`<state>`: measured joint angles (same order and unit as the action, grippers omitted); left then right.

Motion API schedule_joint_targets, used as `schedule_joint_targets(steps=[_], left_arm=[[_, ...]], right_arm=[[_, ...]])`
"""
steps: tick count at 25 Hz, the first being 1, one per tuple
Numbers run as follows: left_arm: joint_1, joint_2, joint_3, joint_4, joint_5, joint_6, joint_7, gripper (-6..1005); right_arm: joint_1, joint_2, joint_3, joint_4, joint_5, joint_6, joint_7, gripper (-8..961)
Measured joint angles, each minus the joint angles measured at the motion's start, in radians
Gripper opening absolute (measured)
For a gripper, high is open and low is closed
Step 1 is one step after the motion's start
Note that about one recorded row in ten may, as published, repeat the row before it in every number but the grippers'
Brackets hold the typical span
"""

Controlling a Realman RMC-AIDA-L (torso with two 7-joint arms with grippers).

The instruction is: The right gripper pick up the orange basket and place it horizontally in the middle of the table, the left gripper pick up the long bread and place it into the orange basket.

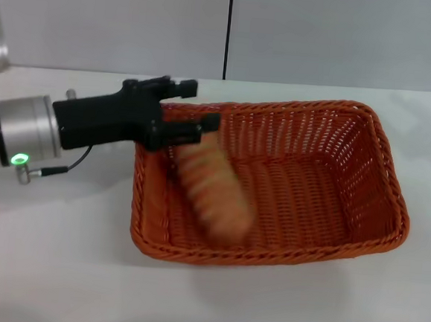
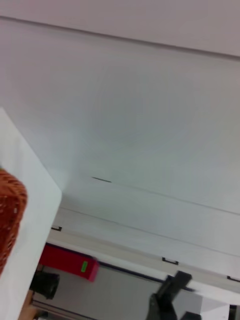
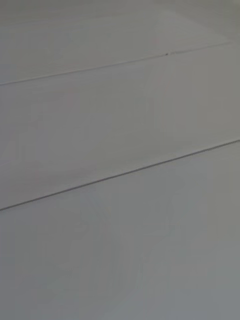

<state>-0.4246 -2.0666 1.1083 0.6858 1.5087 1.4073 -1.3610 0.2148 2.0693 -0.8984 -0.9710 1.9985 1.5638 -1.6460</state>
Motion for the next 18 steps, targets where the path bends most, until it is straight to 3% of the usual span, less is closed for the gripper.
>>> schedule_joint_targets(steps=[6,9,12,13,14,15,18], left_arm=[[0.052,0.003,-0.002,0.006,-0.002,0.024,0.022,710],[0.087,0.003,-0.045,0.013,-0.040,0.040,0.031,787],[0.150,0.006,-0.198,0.016,-0.087,0.101,0.095,813],[0.150,0.006,-0.198,0.016,-0.087,0.101,0.095,813],[0.185,0.006,-0.293,0.016,-0.089,0.139,0.135,813],[0.185,0.006,-0.293,0.016,-0.089,0.139,0.135,813],[0.237,0.004,-0.454,0.011,-0.094,0.185,0.201,812]], right_arm=[[-0.005,-0.001,0.039,-0.003,-0.002,0.040,0.000,680],[-0.013,-0.002,0.065,-0.015,-0.002,0.056,0.000,680],[-0.029,0.000,0.119,-0.018,-0.010,0.058,-0.014,680],[-0.035,0.001,0.136,-0.018,-0.011,0.058,-0.022,680],[-0.043,0.002,0.158,-0.018,-0.011,0.057,-0.029,681],[-0.043,0.002,0.158,-0.018,-0.011,0.057,-0.029,681],[-0.067,0.006,0.222,-0.012,-0.013,0.037,-0.084,681]])
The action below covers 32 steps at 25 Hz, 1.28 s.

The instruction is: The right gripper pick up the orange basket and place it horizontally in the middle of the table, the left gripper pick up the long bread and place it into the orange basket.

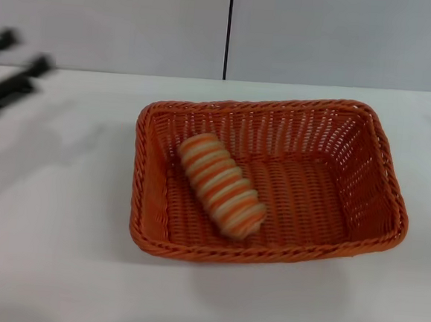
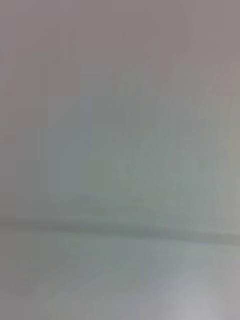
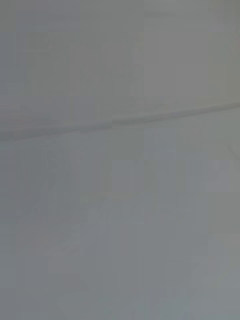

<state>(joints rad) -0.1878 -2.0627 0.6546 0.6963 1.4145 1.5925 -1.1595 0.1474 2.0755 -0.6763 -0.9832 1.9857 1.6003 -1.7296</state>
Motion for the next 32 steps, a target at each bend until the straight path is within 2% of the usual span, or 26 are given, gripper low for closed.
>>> schedule_joint_targets(steps=[5,6,7,8,9,11,16,19,21,32], left_arm=[[0.059,0.001,-0.201,-0.059,-0.009,0.039,0.093,812],[0.069,0.000,-0.235,-0.067,-0.011,0.046,0.108,812],[0.077,0.000,-0.267,-0.079,-0.012,0.055,0.123,812],[0.085,0.000,-0.315,-0.102,-0.015,0.069,0.146,812],[0.088,0.000,-0.342,-0.120,-0.015,0.078,0.162,812],[0.094,0.000,-0.385,-0.148,-0.015,0.090,0.187,812],[0.105,0.000,-0.417,-0.181,-0.015,0.097,0.221,812],[0.105,0.000,-0.417,-0.181,-0.015,0.097,0.221,811],[0.111,0.001,-0.461,-0.260,-0.014,0.102,0.280,811],[0.105,0.003,-0.459,-0.316,-0.010,0.134,0.269,811]], right_arm=[[-0.035,0.009,0.118,0.112,0.019,-0.045,-0.179,681],[-0.036,0.008,0.175,0.198,0.047,-0.045,-0.242,681],[-0.036,0.008,0.175,0.198,0.047,-0.045,-0.242,681],[-0.035,0.007,0.242,0.306,0.092,-0.040,-0.308,681],[-0.035,0.007,0.242,0.306,0.092,-0.040,-0.308,681],[-0.035,0.007,0.306,0.437,0.162,-0.032,-0.408,681],[-0.036,0.004,0.346,0.539,0.200,-0.031,-0.492,681],[-0.035,0.003,0.355,0.548,0.200,-0.031,-0.508,681],[-0.031,0.002,0.358,0.558,0.198,-0.032,-0.532,681],[0.034,-0.001,0.349,0.567,0.184,-0.082,-0.609,681]])
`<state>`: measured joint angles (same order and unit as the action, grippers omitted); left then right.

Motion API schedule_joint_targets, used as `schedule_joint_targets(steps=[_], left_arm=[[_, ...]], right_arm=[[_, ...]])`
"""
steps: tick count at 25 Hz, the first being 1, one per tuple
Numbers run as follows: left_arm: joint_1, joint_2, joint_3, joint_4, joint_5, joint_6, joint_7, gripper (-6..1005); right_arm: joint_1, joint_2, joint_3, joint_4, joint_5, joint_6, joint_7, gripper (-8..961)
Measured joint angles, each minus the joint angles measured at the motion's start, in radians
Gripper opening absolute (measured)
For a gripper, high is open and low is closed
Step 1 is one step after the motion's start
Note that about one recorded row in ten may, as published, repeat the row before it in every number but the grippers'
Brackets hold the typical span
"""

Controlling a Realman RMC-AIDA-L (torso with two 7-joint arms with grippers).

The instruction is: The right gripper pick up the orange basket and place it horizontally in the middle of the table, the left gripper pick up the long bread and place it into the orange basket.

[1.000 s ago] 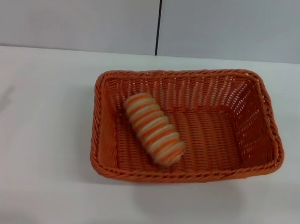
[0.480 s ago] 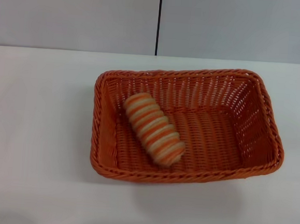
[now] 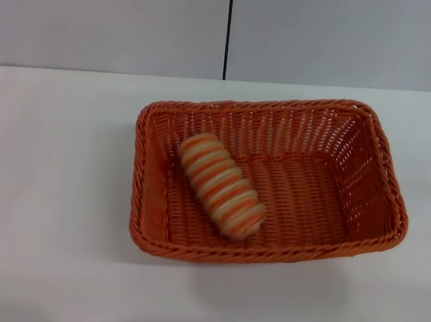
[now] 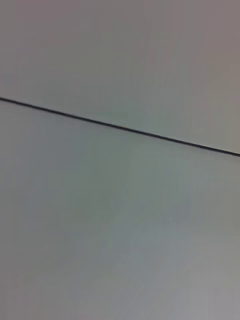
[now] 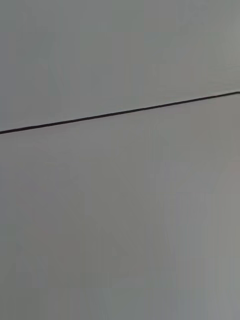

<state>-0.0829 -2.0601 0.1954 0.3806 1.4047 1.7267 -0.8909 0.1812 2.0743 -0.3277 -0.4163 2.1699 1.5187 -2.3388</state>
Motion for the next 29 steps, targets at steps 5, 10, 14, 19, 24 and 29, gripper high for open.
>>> schedule_joint_targets(steps=[5,10,14,19,24,29], left_arm=[[-0.004,-0.002,0.001,-0.003,0.004,0.010,0.010,810],[-0.005,-0.001,-0.001,-0.006,0.006,0.012,0.009,810],[-0.003,0.002,-0.006,-0.011,0.005,0.013,0.000,810],[-0.005,0.002,-0.028,-0.015,-0.002,-0.005,-0.003,809],[-0.003,0.001,-0.030,-0.017,0.005,-0.032,-0.004,809],[0.004,0.000,-0.033,-0.029,0.010,-0.090,0.008,809]], right_arm=[[0.015,-0.004,0.000,0.000,-0.001,-0.029,-0.001,681],[0.023,-0.005,0.001,-0.008,-0.016,-0.059,-0.001,681],[0.019,-0.005,0.008,-0.033,-0.078,-0.079,0.005,681],[0.005,-0.005,0.000,-0.048,-0.101,-0.072,0.011,681],[0.016,-0.008,0.000,-0.065,-0.212,-0.077,0.042,681],[0.040,-0.002,0.005,-0.076,-0.283,-0.078,0.048,681]])
